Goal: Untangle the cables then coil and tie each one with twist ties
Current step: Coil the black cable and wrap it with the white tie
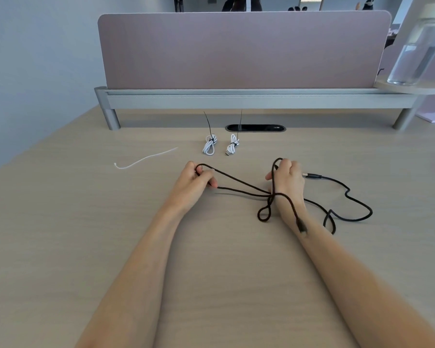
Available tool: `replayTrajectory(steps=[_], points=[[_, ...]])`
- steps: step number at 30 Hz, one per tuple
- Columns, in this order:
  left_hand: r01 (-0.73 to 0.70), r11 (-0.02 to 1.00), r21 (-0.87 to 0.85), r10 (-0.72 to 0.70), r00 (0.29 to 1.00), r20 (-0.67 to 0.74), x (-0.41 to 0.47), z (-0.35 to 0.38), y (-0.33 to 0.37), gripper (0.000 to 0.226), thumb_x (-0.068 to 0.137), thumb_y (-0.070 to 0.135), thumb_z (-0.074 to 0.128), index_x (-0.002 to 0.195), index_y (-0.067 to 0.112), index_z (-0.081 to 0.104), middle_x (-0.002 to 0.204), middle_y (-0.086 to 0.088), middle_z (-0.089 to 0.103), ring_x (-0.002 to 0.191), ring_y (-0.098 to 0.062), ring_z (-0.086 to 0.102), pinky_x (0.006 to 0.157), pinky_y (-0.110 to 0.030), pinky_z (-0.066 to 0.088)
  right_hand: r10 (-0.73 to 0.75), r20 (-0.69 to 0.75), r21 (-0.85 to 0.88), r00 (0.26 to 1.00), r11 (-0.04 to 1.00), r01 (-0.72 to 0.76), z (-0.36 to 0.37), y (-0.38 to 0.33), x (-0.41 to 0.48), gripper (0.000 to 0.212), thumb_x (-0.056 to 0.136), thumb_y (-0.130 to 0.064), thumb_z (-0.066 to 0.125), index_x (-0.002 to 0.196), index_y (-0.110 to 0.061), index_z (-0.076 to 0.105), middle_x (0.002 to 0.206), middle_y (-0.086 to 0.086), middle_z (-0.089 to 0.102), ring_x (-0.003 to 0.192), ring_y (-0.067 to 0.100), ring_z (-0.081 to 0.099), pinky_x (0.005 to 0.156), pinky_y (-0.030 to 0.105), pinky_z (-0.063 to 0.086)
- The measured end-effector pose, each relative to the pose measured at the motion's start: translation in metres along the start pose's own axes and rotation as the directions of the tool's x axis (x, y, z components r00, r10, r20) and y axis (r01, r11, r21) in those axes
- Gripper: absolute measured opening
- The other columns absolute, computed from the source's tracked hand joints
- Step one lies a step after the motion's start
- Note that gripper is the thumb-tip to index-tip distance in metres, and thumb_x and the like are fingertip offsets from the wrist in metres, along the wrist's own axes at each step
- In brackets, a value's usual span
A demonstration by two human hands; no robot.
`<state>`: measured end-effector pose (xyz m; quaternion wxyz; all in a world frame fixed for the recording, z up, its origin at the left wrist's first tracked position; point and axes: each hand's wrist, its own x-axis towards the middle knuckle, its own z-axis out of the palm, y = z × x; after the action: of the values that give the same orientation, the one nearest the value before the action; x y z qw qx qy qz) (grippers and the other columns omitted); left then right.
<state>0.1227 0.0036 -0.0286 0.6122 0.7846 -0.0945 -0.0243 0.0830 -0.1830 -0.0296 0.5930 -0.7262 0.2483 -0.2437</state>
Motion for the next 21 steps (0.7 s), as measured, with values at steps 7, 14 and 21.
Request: replayTrajectory(steps=[7, 14, 21], points=[[-0.199, 0.905, 0.376, 0.241, 0.968, -0.069, -0.003, 0.010, -0.011, 0.017, 0.089, 0.016, 0.048, 0.105, 0.018, 0.048, 0.101, 0.007, 0.046, 0.098, -0.013, 0.045, 0.084, -0.025, 0.036, -0.138, 0.076, -0.177, 0.988, 0.973, 0.149, 0.005, 0.006, -0.002, 0.025, 0.090, -0.031, 0.037, 0.082, -0.013, 0.054, 0.071, 0.001, 0.066, 0.076, 0.026, 0.059, 0.074, 0.042, 0.049], [-0.222, 0.957, 0.185, 0.198, 0.970, 0.137, -0.003, 0.022, -0.005, 0.031, 0.090, 0.056, 0.050, 0.081, 0.031, 0.066, 0.088, 0.013, 0.069, 0.094, -0.003, 0.062, 0.093, -0.032, 0.043, -0.368, 0.278, -0.174, 0.887, 0.889, 0.423, 0.008, 0.010, -0.007, 0.019, 0.092, -0.034, 0.056, 0.078, -0.022, 0.061, 0.071, -0.014, 0.063, 0.066, 0.010, 0.055, 0.071, 0.035, 0.048], [-0.063, 0.987, -0.147, -0.002, 0.914, -0.405, 0.012, -0.001, -0.007, 0.025, 0.103, 0.022, 0.032, 0.082, 0.025, 0.046, 0.064, 0.009, 0.060, 0.077, -0.019, 0.065, 0.080, -0.028, 0.045, -0.311, 0.208, -0.333, 0.927, 0.869, 0.366, 0.003, 0.014, 0.002, 0.019, 0.094, -0.038, 0.051, 0.092, -0.026, 0.066, 0.106, -0.006, 0.062, 0.098, 0.017, 0.057, 0.083, 0.033, 0.044]])
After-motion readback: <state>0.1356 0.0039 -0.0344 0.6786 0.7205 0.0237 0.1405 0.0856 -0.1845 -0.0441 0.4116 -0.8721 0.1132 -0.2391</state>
